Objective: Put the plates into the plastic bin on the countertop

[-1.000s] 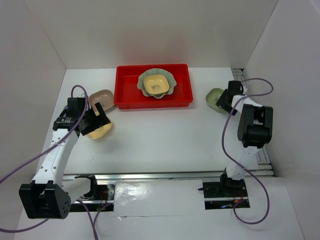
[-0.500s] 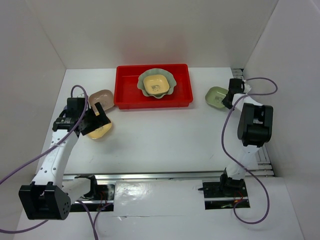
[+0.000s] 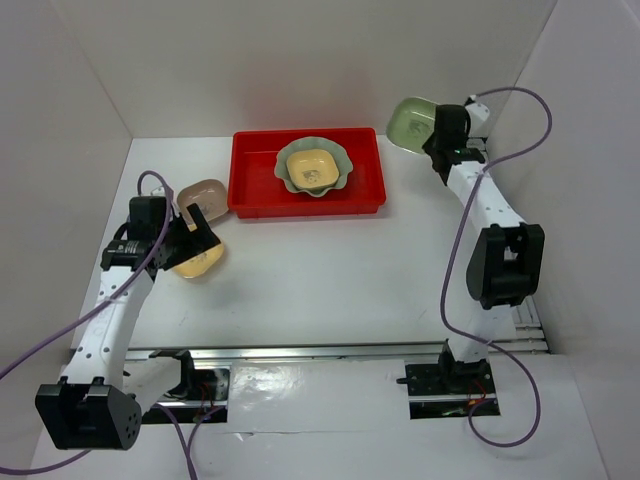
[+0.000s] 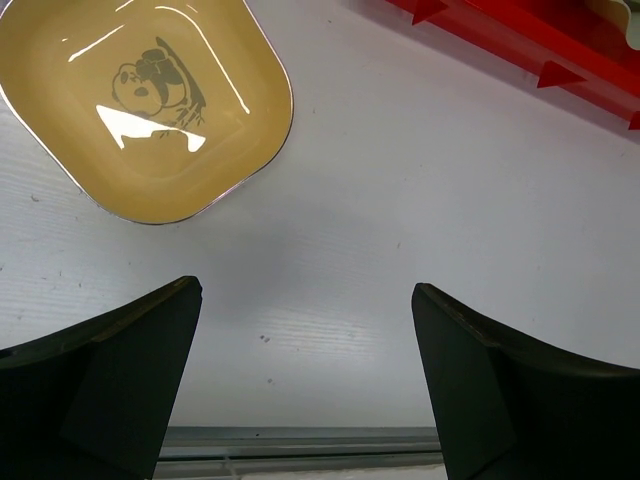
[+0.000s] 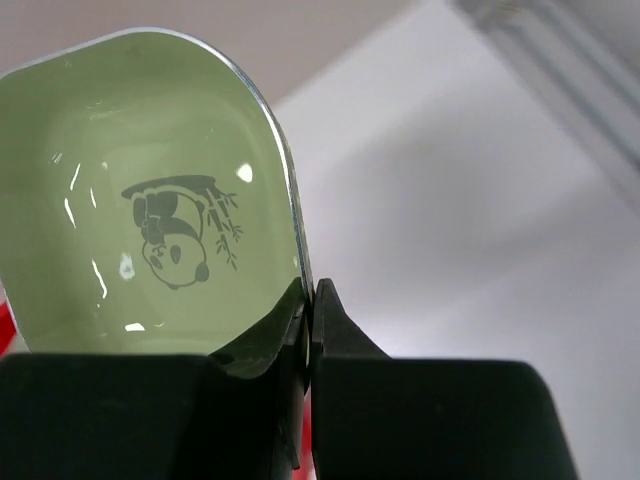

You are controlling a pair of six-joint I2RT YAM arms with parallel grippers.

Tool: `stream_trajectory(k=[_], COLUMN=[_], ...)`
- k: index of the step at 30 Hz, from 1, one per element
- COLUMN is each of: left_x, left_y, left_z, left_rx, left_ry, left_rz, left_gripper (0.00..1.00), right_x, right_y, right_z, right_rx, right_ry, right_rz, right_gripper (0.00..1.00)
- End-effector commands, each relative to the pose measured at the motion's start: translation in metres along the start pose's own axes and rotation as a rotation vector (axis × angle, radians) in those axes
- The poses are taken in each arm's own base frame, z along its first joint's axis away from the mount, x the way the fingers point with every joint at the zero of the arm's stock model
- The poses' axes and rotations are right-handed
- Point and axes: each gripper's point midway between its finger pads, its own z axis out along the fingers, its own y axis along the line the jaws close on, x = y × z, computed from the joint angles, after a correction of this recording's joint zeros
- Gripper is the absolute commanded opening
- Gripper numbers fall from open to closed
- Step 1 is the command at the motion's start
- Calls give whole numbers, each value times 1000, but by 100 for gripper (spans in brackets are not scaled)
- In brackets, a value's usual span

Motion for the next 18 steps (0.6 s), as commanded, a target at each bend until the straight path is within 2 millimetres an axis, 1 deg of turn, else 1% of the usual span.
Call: stream_trajectory(k=[1,2,3,4,5,6,7,8,9,10,11,12,13,14,15,17,18], left_x=[-8,-8,-8,-8,-9,-10,-12,-13,-12,-12,-12,-12,-12,-12,-12,-12,-12], left_y=[-5,-6,-6,-6,-7,-8,-9,-10,-7,-7,-7,-7,-7,-7,-7,-7,-7], left_z=[-3,-3,-3,-3,-6,-8,-8,-12,-12,-12,-12,-12,-12,-12,-12,-12,-12], left_rx=[26,34,34,34,40,44,48,56,47,47,47,47,47,47,47,47,47], left_ry=[-45,-41,-41,-41,-51,-59,-68,-82,-89,-89,-89,-89,-89,-89,-89,-89,-89], left_rz=[-5,-5,-5,-5,-4,-3,-2,0,0,0,0,0,0,0,0,0,0], left_gripper=[100,100,100,100,100,100,100,100,100,100,100,100,100,100,100,100,100], right_x=[-22,-4,-11,20,33,23,55,74,61,71,89,89,95,92,98,107,111], right_y=[88,120,144,153,163,189,192,190,208,209,206,209,208,212,215,215,212], right_z=[-45,-58,-67,-54,-53,-62,-41,-36,-43,-38,-30,-31,-31,-32,-34,-27,-25], right_rx=[-369,-525,-603,-627,-651,-672,-666,-660,-705,-717,-727,-748,-757,-772,-783,-777,-756], right_ry=[-61,-14,-28,42,66,8,72,135,100,127,176,170,185,172,171,188,207], right_rz=[-69,-156,-205,-290,-357,-441,-512,-573,-613,-642,-666,-681,-684,-679,-692,-682,-651], right_gripper=[0,0,0,0,0,0,0,0,0,0,0,0,0,0,0,0,0])
